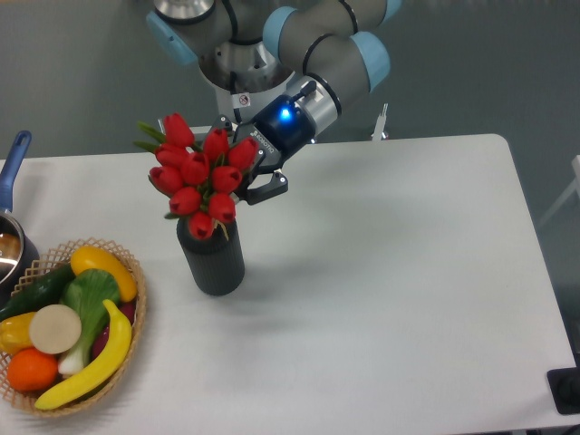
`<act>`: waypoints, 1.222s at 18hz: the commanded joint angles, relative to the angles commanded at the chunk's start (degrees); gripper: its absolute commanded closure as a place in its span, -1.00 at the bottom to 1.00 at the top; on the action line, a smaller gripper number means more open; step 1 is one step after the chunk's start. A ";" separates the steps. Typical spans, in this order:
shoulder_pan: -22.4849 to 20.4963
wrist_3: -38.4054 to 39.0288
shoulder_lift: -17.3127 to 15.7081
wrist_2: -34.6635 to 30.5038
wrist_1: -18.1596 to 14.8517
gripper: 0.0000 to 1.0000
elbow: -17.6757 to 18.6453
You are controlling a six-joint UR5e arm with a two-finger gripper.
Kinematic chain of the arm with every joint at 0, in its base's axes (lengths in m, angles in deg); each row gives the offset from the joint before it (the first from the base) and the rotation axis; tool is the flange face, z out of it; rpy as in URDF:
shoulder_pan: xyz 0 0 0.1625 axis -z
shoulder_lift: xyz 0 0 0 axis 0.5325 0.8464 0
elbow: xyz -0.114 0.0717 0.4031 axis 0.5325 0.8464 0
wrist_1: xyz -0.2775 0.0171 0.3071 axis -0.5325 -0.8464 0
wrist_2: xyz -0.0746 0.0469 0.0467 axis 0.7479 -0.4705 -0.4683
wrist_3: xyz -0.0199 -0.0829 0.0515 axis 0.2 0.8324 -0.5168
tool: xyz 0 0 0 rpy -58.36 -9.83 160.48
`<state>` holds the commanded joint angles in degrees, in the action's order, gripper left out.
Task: Insert the flowers into the vase
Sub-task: 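Push the tulips down into the vase and settle them upright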
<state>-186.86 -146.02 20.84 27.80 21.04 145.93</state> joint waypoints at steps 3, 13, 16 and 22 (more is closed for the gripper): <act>0.00 -3.96 1.40 -0.09 0.00 -0.29 1.41; 0.00 -6.16 1.58 -1.05 -0.09 -0.31 2.55; 0.00 -6.52 1.58 -1.14 -0.09 -0.31 2.73; 0.09 -6.70 2.46 -6.59 0.00 -0.31 2.99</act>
<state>-186.77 -152.71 23.30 21.21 21.04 148.92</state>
